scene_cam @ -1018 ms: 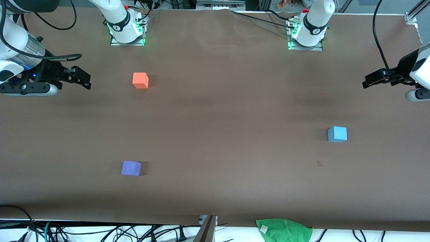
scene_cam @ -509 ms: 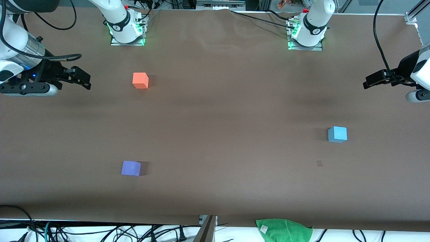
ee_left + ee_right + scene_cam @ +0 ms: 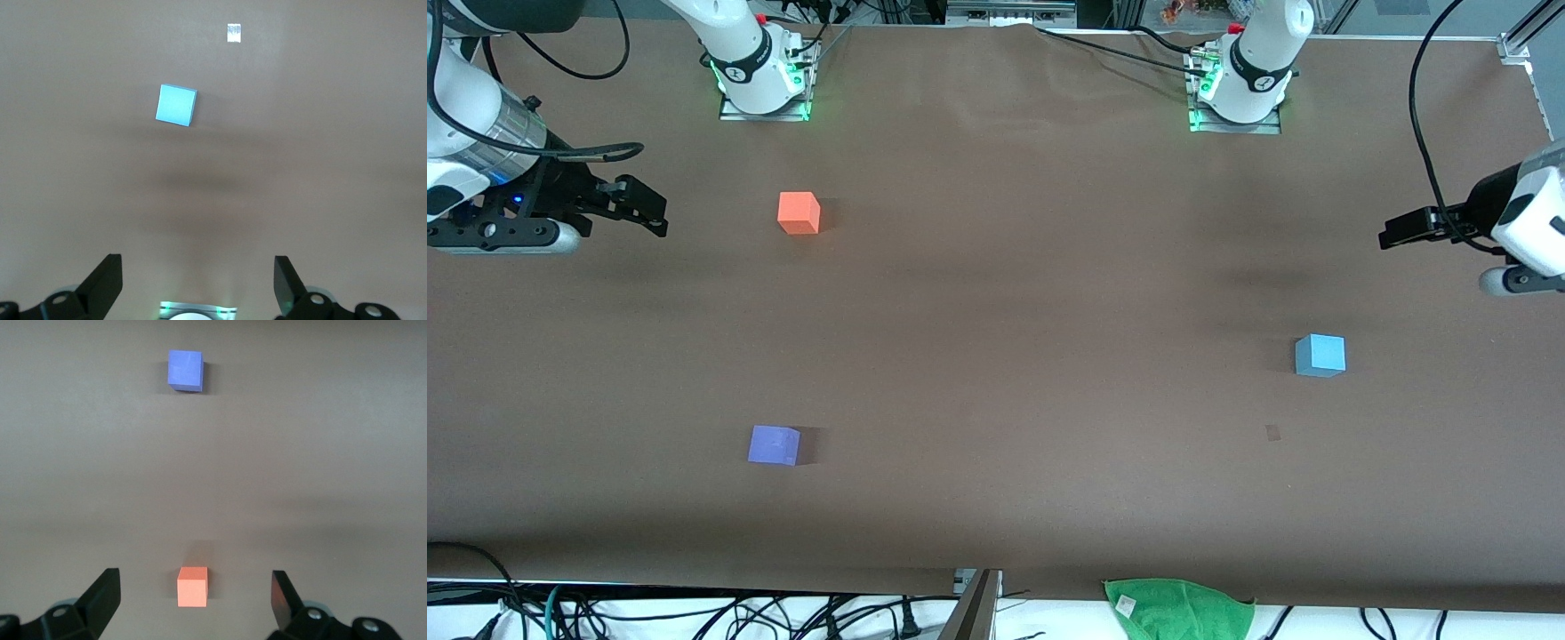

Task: Place blue block between orange and purple blocks
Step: 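Reach the left gripper down over the light-blue block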

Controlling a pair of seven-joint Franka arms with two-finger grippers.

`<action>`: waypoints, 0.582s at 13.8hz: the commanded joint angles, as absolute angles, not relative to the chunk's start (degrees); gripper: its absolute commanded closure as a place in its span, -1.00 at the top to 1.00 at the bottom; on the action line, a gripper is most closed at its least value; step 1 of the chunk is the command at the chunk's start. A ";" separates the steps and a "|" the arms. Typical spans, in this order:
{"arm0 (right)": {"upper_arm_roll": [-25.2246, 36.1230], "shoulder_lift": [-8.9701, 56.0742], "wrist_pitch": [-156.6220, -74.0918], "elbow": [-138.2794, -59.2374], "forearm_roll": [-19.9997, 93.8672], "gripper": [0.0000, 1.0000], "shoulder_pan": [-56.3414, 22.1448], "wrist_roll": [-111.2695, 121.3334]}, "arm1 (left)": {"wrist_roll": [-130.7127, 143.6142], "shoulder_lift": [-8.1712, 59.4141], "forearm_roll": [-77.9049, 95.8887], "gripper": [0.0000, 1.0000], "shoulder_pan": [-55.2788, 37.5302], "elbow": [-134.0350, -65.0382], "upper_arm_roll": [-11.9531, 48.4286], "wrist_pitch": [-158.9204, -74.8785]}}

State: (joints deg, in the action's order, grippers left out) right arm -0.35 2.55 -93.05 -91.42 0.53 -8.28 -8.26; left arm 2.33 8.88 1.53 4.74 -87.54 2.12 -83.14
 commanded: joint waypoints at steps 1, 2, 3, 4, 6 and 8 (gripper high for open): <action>-0.18 2.29 -92.90 -91.32 1.49 1.00 -8.17 -7.73 | -2.63 11.24 0.09 1.00 6.15 -86.05 1.93 -82.88; -0.09 2.29 -92.99 -91.32 1.49 1.00 -8.17 -7.73 | -2.64 12.03 0.52 1.00 7.54 -86.04 2.02 -82.97; -0.09 2.29 -92.90 -91.32 1.49 1.00 -8.09 -7.73 | -2.64 13.09 0.70 1.00 7.82 -85.78 2.02 -83.66; -0.09 2.29 -92.73 -91.32 1.58 1.00 -8.09 -7.73 | -2.64 14.14 0.62 1.00 7.82 -85.09 2.02 -85.33; -0.09 2.29 -92.99 -91.32 1.93 1.00 -8.09 -7.73 | -2.64 16.77 0.44 1.00 8.00 -84.90 2.02 -87.79; -0.09 2.29 -93.25 -91.23 1.93 1.00 -8.17 -7.73 | -3.16 20.55 0.70 1.00 8.70 -85.34 2.02 -92.00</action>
State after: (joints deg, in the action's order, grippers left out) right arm -0.21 2.55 -93.13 -91.43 0.89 -8.27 -8.26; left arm -1.55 16.14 1.12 7.85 -87.28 1.68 -89.76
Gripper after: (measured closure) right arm 0.000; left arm 0.000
